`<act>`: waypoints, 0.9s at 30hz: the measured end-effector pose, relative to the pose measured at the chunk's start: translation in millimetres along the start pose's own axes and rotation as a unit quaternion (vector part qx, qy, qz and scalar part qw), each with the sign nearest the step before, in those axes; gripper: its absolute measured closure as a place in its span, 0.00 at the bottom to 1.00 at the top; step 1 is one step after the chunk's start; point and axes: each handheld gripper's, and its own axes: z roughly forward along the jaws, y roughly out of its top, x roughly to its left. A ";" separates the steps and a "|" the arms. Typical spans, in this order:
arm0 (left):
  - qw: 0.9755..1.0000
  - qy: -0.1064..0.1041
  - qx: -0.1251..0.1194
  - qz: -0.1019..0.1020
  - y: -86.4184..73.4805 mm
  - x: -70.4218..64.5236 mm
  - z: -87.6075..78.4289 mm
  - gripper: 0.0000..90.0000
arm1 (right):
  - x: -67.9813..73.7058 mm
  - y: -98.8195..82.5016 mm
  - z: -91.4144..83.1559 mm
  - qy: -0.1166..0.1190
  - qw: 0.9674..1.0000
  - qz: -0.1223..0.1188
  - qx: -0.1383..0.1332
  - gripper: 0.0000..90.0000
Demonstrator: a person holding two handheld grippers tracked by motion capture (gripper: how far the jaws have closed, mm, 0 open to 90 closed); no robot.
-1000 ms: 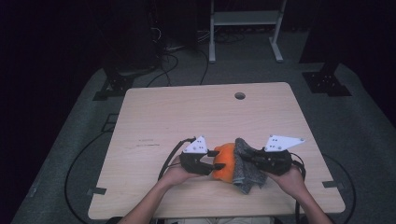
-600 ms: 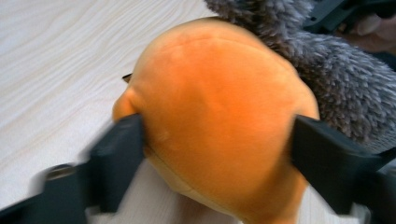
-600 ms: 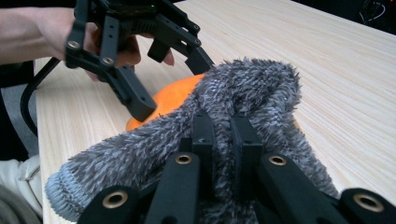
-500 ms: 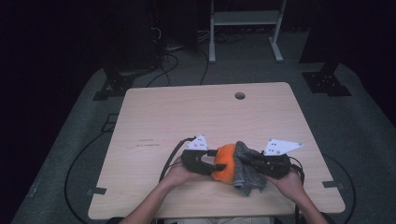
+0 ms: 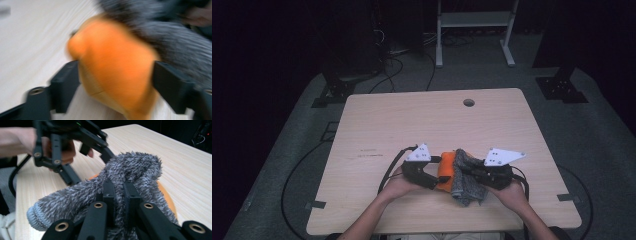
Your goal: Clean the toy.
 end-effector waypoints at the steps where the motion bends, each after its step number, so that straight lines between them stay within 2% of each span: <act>1: 1.000 -0.016 0.004 -0.008 -1.2 1.3 2.8 0.24 | 0.8 -1.0 -0.5 0.002 1.000 0.002 0.002 0.91; 3: 1.000 -0.005 -0.003 0.020 -1.5 -4.1 2.4 0.35 | 5.4 -2.8 -1.5 -0.002 1.000 -0.008 0.005 0.91; 4: 0.999 0.001 -0.006 0.043 -1.0 -7.8 1.0 0.40 | 6.1 -3.3 -2.3 -0.001 1.000 -0.008 0.005 0.91; 6: 0.999 0.005 -0.010 0.052 -0.8 -9.7 -0.3 0.48 | 3.9 -4.5 -6.1 0.002 1.000 -0.007 0.006 0.91; 8: 0.999 0.007 -0.009 0.053 -0.7 -8.7 -1.2 0.51 | -1.1 -6.8 -12.6 -0.003 1.000 -0.003 0.012 0.91; 10: 0.999 0.008 -0.007 0.051 -1.4 -6.9 -2.3 0.51 | -5.9 -11.4 -19.6 -0.021 1.000 0.000 0.023 0.91; 12: 0.999 -0.001 -0.013 0.042 -1.6 -5.9 -2.3 0.49 | -11.8 -16.6 -25.5 -0.033 0.999 0.007 0.029 0.91; 13: 0.999 -0.016 -0.018 0.028 -0.3 -5.0 -1.2 0.44 | -13.1 -18.0 -26.7 -0.029 0.999 0.015 0.029 0.91; 14: 0.999 -0.022 -0.019 0.013 1.5 -4.6 0.1 0.35 | -13.1 -18.6 -27.8 -0.026 0.999 0.018 0.028 0.91; 15: 1.000 -0.021 -0.022 0.004 2.8 -4.7 1.0 0.31 | -11.7 -17.1 -28.4 -0.028 0.999 0.016 0.027 0.91; 16: 1.000 -0.015 -0.025 0.009 3.7 -6.4 1.6 0.32 | -10.0 -14.1 -29.2 -0.029 0.999 0.013 0.021 0.91; 19: 0.998 0.005 -0.032 0.046 7.6 -15.6 2.9 0.45 | 1.3 0.0 -26.9 -0.010 1.000 -0.007 0.000 0.91; 20: 0.997 0.013 -0.027 0.069 9.1 -20.0 3.5 0.47 | 5.0 3.5 -24.3 -0.008 1.000 -0.017 0.000 0.91; 21: 0.996 0.020 -0.023 0.080 9.2 -21.8 3.4 0.50 | 9.8 7.5 -19.2 -0.008 1.000 -0.029 0.003 0.91; 23: 0.996 0.018 -0.017 0.084 7.1 -20.4 0.9 0.52 | 10.0 8.2 -15.0 -0.007 0.999 -0.033 0.007 0.91; 25: 0.996 0.018 -0.014 0.088 4.4 -18.1 -1.4 0.53 | 3.5 4.8 -17.4 -0.012 1.000 -0.022 0.007 0.91; 27: 0.997 0.015 -0.017 0.079 3.3 -16.7 -1.3 0.53 | -8.6 0.6 -21.9 -0.026 1.000 -0.001 0.007 0.91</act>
